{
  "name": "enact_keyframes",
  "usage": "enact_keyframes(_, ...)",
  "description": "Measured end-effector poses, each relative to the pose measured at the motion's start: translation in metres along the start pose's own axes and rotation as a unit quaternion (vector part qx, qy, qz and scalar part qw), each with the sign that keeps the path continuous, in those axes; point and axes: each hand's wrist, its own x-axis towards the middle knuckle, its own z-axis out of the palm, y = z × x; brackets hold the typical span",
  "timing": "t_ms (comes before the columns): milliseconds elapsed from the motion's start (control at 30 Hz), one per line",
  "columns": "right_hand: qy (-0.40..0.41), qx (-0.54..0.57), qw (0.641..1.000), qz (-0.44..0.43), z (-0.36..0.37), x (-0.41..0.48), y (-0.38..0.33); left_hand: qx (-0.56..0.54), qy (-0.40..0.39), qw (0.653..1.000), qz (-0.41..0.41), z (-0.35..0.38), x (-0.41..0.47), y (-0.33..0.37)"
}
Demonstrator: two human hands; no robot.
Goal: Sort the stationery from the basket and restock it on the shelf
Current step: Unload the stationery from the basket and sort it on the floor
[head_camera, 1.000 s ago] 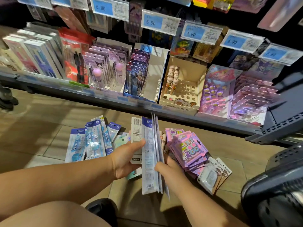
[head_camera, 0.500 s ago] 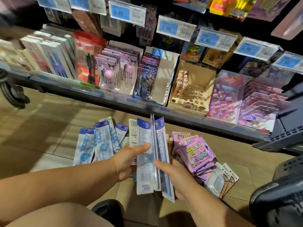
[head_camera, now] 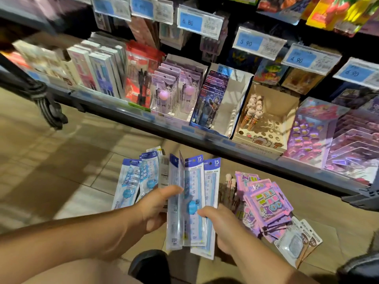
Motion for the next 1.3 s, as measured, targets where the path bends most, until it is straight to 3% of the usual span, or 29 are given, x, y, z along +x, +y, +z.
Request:
enact_keyframes(400, -0.046, -0.047, 0.998, -0.022, 0.048, 0.042, -0.032, -0.123, 0.151, 0.98, 0.025, -0.09, -0.015, -0.014)
enact_keyframes(500, 0.04, -0.133, 0.99, 0.005, 0.053, 0.062, -0.033, -0.139, 0.16, 0.976, 0.04, -0.092, -0.016, -0.015)
enact_keyframes(600, 0.108, -0.255, 0.96, -0.03, 0.049, 0.059, -0.027, -0.144, 0.149, 0.977, 0.038, -0.085, -0.011, -0.011)
enact_keyframes(800, -0.089, -0.292, 0.949, -0.081, 0.074, 0.025, -0.013, -0.177, 0.066, 0.981, 0.048, -0.057, 0.0, -0.006)
enact_keyframes(1000, -0.089, -0.367, 0.92, -0.103, 0.078, 0.02, -0.017, -0.188, 0.123, 0.974, 0.026, -0.051, 0.007, -0.003)
enact_keyframes(1200, -0.129, -0.326, 0.932, -0.092, 0.081, 0.014, -0.015, -0.169, 0.109, 0.979, 0.033, -0.055, 0.003, -0.007)
enact_keyframes(1300, -0.127, -0.349, 0.924, -0.089, 0.084, 0.013, -0.014, -0.159, 0.15, 0.975, 0.023, -0.053, 0.007, -0.006)
